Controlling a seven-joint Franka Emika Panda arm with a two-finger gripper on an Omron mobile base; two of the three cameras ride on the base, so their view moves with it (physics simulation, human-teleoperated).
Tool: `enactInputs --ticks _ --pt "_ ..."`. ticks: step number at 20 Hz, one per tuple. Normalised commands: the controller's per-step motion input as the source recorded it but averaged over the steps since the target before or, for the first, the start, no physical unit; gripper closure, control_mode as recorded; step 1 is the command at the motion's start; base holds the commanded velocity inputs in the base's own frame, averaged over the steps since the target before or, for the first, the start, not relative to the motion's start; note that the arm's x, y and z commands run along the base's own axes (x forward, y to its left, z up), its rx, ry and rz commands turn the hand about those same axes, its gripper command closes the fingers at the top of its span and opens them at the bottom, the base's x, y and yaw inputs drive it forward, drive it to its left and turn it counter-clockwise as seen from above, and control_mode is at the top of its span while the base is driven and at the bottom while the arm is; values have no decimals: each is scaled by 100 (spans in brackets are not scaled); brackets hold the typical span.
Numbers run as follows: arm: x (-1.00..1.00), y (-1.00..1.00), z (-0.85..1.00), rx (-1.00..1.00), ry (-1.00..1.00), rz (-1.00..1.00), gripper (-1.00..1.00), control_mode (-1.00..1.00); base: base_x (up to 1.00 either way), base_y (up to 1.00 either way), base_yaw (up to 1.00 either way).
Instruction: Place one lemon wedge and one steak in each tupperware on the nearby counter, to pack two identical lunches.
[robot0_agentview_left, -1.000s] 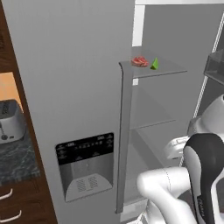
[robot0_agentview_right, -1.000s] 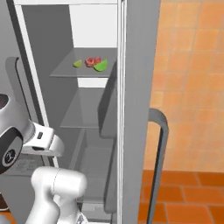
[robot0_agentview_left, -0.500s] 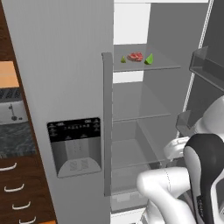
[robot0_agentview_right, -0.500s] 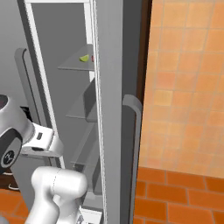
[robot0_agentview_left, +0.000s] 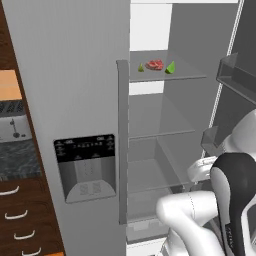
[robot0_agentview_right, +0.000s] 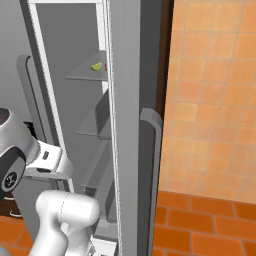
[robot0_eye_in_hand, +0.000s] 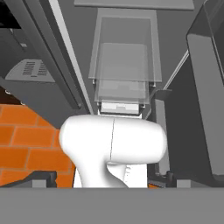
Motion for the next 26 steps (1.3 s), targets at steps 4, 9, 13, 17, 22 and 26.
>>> enactInputs --ticks 4,9,13,17,22,26 --pt "-27 35 49 -10 -37 1 -100 -100 0 0 0" --pt "20 42 87 -17 -47 -4 -100 -100 0 0 0" --pt "94 22 74 -8 -23 -5 -100 -100 0 0 0" --pt "100 -2 81 0 -13 -3 -100 -100 0 0 0" --pt "100 -20 50 5 0 -3 -100 -100 0 0 0" --pt "100 -49 13 11 3 0 -100 -100 0 0 0"
